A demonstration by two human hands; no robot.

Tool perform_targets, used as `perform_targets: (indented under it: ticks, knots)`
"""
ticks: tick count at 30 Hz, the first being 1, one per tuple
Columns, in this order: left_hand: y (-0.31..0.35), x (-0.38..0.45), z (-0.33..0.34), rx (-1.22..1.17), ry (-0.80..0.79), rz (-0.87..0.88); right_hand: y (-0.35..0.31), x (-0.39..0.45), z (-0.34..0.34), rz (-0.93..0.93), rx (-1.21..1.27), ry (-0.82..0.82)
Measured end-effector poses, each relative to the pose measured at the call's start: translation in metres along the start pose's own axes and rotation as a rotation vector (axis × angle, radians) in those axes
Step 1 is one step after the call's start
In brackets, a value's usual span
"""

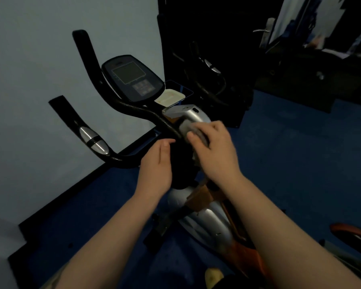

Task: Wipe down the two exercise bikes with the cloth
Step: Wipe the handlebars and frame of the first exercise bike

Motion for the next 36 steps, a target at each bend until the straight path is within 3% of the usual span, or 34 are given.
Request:
perform_targets:
  ticks: [2,4,8,12,14,16,20,22,26,32,36]
  knots:
    - [0.0,0.0,0.0,0.014,-0.001,-0.001,0.009,-0.006,0.019,0.156,0.155,-0.148]
    - [0.0,0.0,-0.001,0.016,-0.001,-0.006,0.016,-0.021,0.026,0.258,0.33,-0.142]
    - [-0.001,-0.001,0.0,0.027,0.036,-0.015,0.03,-0.021,0.029,0.327,0.422,-0.159]
    - [-0.001,-0.001,-0.001,0.044,0.063,0.004,0.023,-0.006,0.035,0.234,0.367,-0.123]
    - [0.0,-0.002,-0.002,0.043,0.085,-0.003,0.025,-0.025,0.035,0.21,0.467,-0.072]
    - [0.0,-0.002,-0.002,0.044,0.103,-0.016,0.032,-0.039,0.031,0.228,0.536,-0.123]
    - [0.0,-0.002,-0.002,0.047,0.146,-0.052,0.027,0.001,0.029,0.096,0.306,-0.269]
    - [-0.001,-0.005,-0.003,0.025,0.205,-0.078,0.02,0.007,0.034,0.048,0.333,-0.247]
    - [-0.006,-0.013,-0.003,-0.043,0.279,-0.182,0.038,-0.039,0.033,0.166,0.525,-0.199]
    - [-0.003,-0.013,-0.006,0.025,0.36,-0.195,0.024,0.009,0.04,0.047,0.31,-0.254]
    - [-0.006,-0.017,-0.005,0.042,0.398,-0.225,0.037,-0.028,0.033,0.13,0.461,-0.232]
Point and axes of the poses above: each hand's wrist, its own x-axis towards the middle knuckle, its own z-axis out of the palm, y = z × x, the point moved 5 cm from there along x, towards the middle knuckle, and after that the axes turned 11 degrees about y, right-handed, at the moved point
